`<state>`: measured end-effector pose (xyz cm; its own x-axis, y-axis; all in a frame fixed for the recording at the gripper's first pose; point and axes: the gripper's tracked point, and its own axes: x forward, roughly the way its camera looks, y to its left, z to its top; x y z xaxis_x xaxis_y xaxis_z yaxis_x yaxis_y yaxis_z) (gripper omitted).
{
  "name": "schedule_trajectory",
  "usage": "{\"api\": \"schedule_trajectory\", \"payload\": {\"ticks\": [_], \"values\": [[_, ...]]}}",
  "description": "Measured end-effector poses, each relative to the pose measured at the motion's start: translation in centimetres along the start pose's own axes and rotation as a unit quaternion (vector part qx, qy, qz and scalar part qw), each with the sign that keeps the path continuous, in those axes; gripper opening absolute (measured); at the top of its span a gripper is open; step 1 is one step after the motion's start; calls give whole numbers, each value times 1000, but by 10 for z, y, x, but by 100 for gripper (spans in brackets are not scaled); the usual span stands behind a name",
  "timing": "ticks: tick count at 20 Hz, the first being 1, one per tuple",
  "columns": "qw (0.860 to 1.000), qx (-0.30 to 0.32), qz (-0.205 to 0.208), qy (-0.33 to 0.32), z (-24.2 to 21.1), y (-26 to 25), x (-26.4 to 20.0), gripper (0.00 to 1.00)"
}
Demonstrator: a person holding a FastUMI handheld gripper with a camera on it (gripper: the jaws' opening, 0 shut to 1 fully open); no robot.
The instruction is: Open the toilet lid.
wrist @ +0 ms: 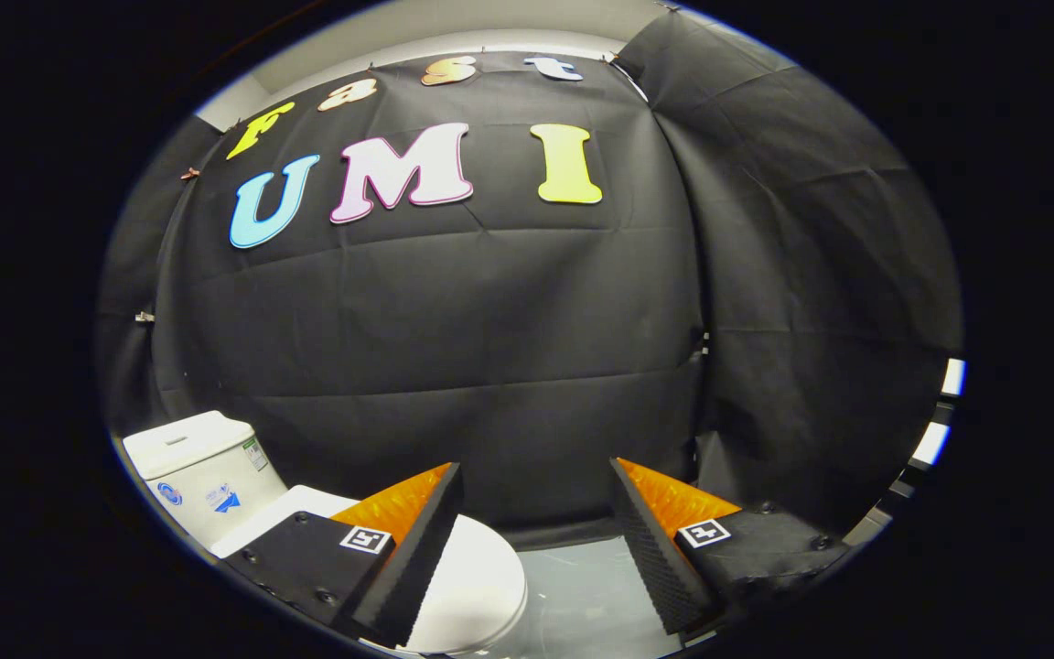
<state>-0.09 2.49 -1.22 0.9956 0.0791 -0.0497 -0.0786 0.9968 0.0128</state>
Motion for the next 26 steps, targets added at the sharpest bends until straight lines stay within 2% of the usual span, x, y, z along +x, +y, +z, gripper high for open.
{"api": "schedule_trajectory", "payload": {"ticks": [13,23,26], "values": [[1000,6,9,19,-8,4,1,98],[999,19,24,16,13,12,0,98],[998,40,28,27,15,12,-1,98]]}}
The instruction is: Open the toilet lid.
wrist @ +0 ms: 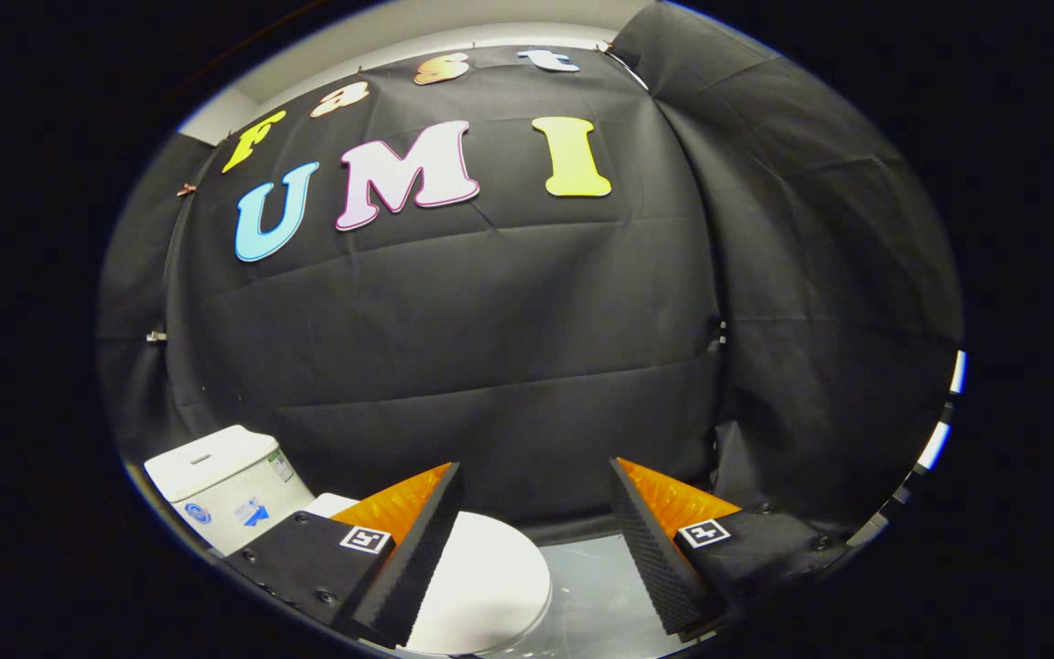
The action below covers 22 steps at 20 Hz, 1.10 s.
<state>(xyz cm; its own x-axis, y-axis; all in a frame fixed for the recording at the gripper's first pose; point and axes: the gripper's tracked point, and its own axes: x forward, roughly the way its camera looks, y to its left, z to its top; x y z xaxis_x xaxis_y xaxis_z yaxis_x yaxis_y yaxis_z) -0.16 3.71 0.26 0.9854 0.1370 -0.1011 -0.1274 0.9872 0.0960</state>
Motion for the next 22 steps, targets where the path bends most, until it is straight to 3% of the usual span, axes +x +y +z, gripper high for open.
{"api": "schedule_trajectory", "payload": {"ticks": [12,22], "values": [[989,100,-17,108,-118,-16,-47,98],[951,253,-6,178,-200,-11,-87,96]]}}
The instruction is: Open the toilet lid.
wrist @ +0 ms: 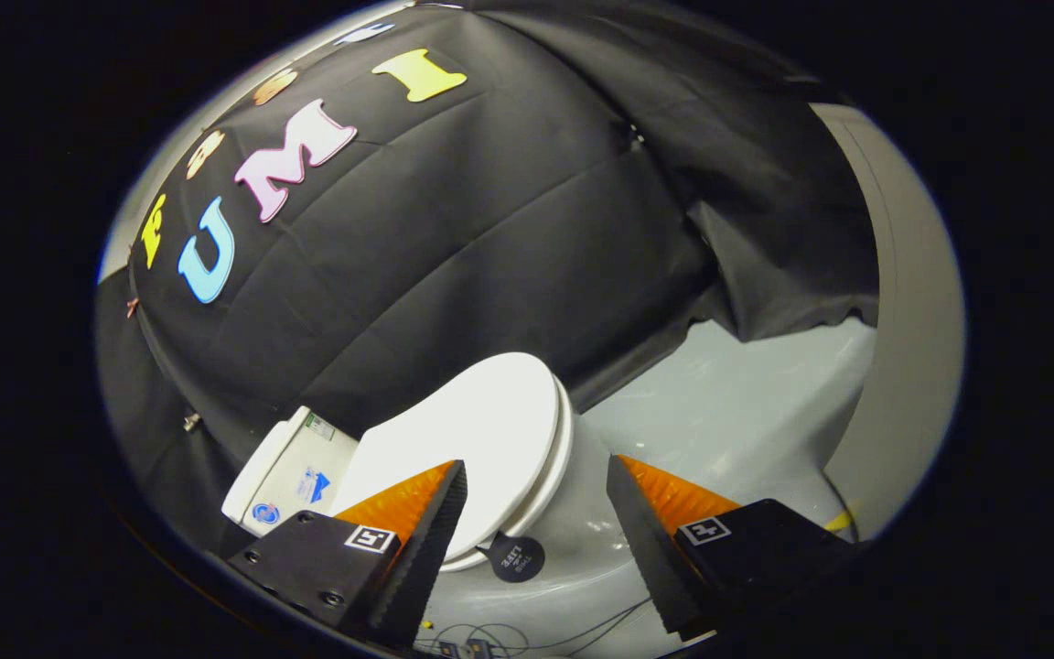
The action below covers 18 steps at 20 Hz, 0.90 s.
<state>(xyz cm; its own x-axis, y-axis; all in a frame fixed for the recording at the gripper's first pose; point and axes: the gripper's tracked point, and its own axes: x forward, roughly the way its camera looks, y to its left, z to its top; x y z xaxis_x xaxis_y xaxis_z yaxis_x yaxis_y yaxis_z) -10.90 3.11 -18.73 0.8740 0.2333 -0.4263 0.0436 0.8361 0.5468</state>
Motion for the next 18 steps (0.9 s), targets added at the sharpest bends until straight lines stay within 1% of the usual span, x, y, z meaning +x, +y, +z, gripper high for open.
{"api": "schedule_trajectory", "payload": {"ticks": [1,2,4,5,7,9,10,12,15,17,18], "values": [[1000,9,9,3,-8,1,-2,96],[1000,12,10,10,-17,1,0,94],[999,28,18,28,-40,-4,0,92],[998,44,21,36,-46,-7,-1,90],[995,90,28,43,-53,-9,-1,90],[989,127,32,64,-68,-12,2,89],[988,136,15,70,-78,-18,3,76],[983,172,27,65,-69,-19,5,49],[974,209,48,72,-73,-12,5,49],[966,240,67,75,-73,-4,7,40],[962,250,72,83,-77,-2,7,40]]}}
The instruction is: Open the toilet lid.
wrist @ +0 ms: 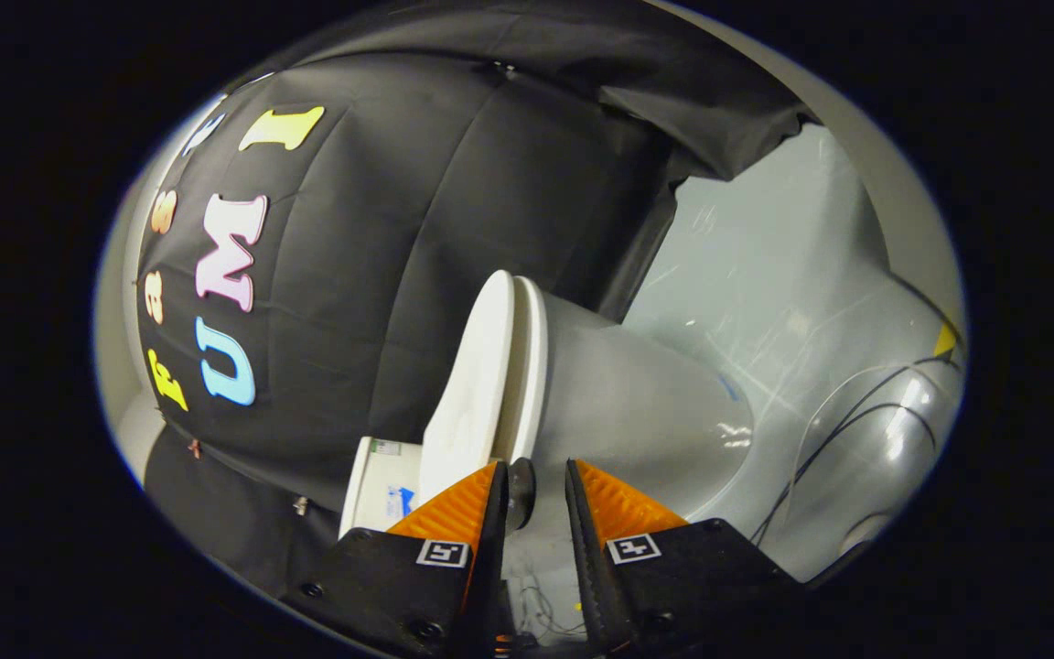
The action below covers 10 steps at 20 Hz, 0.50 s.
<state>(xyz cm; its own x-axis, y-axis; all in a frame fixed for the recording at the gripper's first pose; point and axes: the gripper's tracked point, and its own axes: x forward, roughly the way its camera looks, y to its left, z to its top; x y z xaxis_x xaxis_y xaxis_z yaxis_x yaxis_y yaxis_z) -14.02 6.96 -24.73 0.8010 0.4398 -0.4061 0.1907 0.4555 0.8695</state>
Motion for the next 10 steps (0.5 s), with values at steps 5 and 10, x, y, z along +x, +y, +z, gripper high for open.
{"api": "schedule_trajectory", "payload": {"ticks": [5,10], "values": [[999,30,25,8,-6,10,4,18],[998,40,37,13,-11,10,10,18]]}}
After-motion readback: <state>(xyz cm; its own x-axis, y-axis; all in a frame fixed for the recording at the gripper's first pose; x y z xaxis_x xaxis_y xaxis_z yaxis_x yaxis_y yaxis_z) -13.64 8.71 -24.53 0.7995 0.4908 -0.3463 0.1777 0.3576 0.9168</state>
